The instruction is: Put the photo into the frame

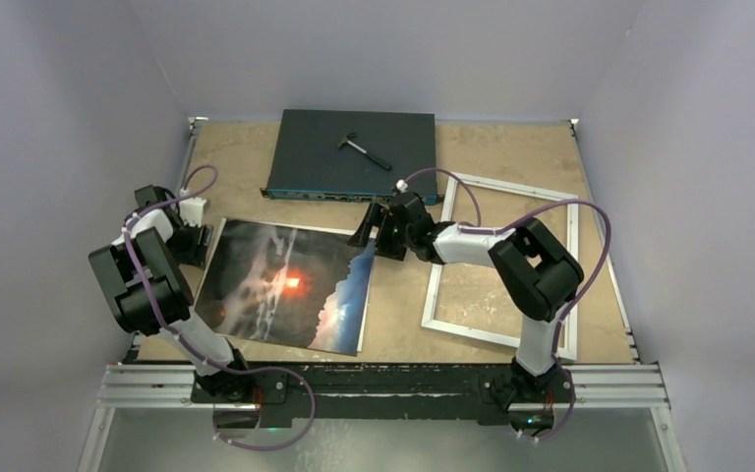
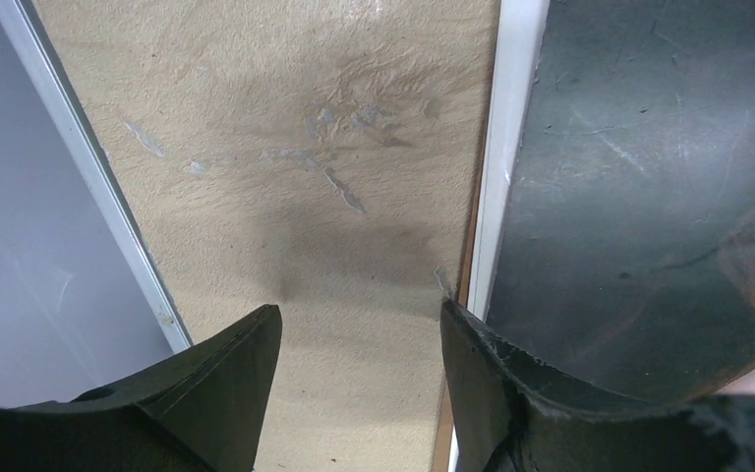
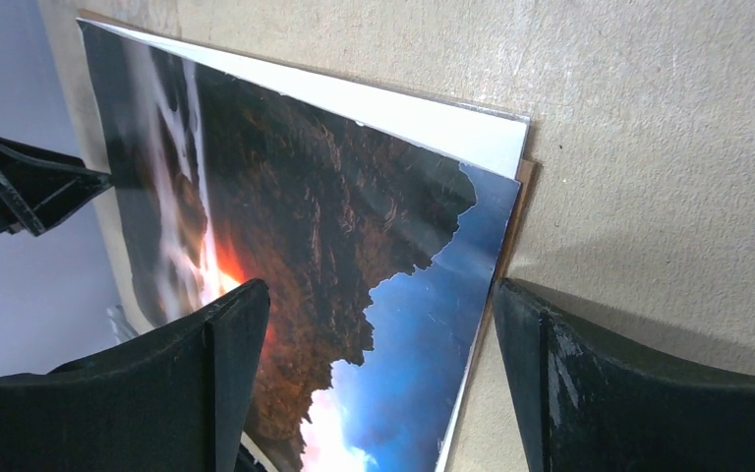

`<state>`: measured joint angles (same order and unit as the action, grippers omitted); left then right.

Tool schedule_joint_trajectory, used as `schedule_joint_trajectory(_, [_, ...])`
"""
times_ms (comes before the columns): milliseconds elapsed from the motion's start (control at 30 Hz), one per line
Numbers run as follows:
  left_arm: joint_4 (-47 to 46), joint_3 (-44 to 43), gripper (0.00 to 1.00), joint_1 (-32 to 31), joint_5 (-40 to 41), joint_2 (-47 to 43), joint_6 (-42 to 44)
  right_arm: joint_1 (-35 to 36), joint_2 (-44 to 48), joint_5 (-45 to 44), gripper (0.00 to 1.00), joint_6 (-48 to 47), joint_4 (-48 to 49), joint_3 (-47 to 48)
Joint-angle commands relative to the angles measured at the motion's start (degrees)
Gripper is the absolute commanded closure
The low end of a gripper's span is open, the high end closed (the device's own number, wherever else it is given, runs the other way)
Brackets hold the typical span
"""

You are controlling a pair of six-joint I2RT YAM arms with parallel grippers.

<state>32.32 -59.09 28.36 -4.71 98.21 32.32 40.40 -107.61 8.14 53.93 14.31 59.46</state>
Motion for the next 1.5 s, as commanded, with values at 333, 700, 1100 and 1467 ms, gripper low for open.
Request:
schedule_joint_trajectory(333, [-1.5,4.67,0.42,-1.25,-2.65,0.81,-1.36,0.61,2.47,15.58,0.17,8.5,15.78,-5.32])
schedule_joint_trajectory(700, [-1.99,5.62,0.43,-2.07,-2.63,0.8,-1.55,0.56,7.16,17.06,0.19,8.36,18.75,-5.48])
schedule_joint_trajectory(1100, [-2.04,5.83,0.44,-3.56,-2.54,0.39,-2.49,0.56,8.14,14.47,0.21,4.99,11.48,-2.9])
schedule_joint_trajectory(1467, [-2.03,5.5,0.44,-4.54,-2.54,0.04,-3.56,0.55,3.49,4.07,0.19,-5.5,-1.51,2.34])
